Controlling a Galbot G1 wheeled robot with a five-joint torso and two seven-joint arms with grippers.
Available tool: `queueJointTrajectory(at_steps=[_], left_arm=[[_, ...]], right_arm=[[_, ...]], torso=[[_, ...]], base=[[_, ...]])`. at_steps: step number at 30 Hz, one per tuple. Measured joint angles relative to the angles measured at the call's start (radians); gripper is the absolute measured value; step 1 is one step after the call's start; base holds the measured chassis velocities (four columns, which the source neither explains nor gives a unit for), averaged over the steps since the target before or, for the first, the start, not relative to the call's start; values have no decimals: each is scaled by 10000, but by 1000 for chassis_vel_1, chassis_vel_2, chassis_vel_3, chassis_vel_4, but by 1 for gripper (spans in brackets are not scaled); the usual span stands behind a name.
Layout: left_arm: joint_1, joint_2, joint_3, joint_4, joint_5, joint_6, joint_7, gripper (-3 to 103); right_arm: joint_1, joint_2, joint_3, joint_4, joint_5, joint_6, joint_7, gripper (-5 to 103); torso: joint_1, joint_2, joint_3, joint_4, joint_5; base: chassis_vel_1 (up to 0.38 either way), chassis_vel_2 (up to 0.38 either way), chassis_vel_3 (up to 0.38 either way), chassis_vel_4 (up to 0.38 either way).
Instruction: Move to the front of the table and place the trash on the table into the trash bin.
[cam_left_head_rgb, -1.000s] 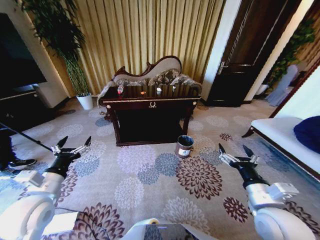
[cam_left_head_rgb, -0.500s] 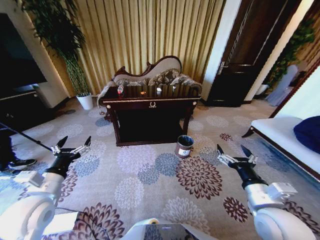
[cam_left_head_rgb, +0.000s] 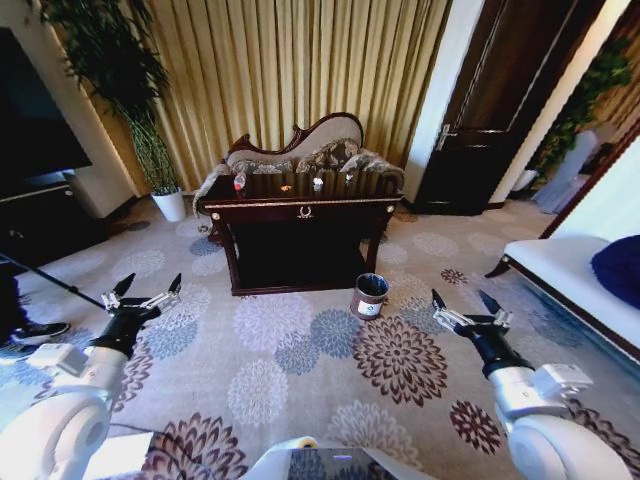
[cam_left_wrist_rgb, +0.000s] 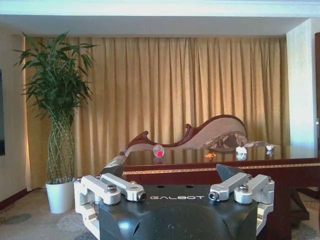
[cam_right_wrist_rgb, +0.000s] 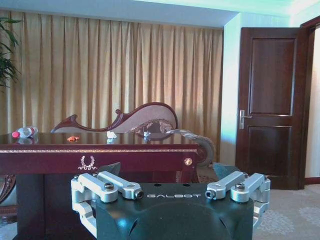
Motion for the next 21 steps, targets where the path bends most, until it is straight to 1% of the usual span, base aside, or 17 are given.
queueJointTrajectory(at_steps=[3,7,12,16,21], left_arm=[[5,-81,21,-22,65,1,24,100],[16,-149,40,-28,129,3,69,100],[47,-206,31,-45,164,3,92,100],[59,-209,7,-46,165,3,92,100],[77,-238,1,-46,172,-3,100,100]], right_arm=[[1,-6,1,1,17,-1,-36,100],[-14,-11,8,1,32,-2,-64,100],[-34,-22,26,1,60,-1,-123,100],[-35,-7,14,2,63,-2,-173,100],[-35,8,1,2,61,-2,-210,100]], torso=[[1,-2,1,4,12],[3,-2,2,-1,9],[-3,2,-2,3,1],[-3,2,-3,3,1],[-3,1,-1,0,7]], base=[[-173,202,190,-202],[-167,146,175,-164],[-130,147,136,-152],[-78,166,104,-146],[-169,144,145,-157]])
